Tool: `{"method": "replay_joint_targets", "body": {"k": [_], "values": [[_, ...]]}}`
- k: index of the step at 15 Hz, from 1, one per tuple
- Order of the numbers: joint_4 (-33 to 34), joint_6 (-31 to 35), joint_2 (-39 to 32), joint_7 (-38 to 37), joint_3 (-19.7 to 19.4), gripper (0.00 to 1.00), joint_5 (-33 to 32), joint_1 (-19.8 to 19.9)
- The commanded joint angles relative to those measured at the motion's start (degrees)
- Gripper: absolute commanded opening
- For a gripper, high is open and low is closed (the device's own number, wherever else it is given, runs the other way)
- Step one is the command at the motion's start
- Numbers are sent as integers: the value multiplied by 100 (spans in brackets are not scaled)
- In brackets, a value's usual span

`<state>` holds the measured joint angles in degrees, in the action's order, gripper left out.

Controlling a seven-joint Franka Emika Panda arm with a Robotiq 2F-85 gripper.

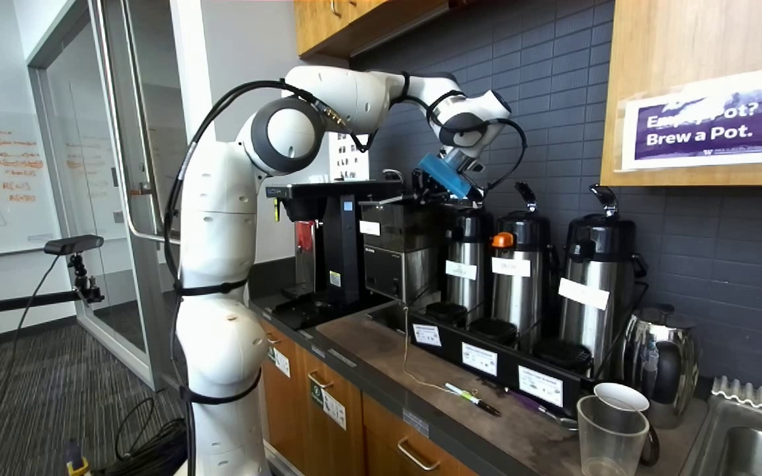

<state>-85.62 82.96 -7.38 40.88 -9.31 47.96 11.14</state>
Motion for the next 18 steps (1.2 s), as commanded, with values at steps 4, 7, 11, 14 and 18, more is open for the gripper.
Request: {"method": "replay_joint_targets", "body": {"k": [4, 7, 11, 14, 18], "values": [[41, -31, -13, -130, 106, 0, 205, 6], [41, -33, 39, -137, 163, 0, 179, -27], [-3, -29, 142, -119, 194, 0, 142, -53], [-35, -30, 205, -111, 214, 0, 121, -76], [-50, -109, 252, -40, 236, 0, 116, -109]]}}
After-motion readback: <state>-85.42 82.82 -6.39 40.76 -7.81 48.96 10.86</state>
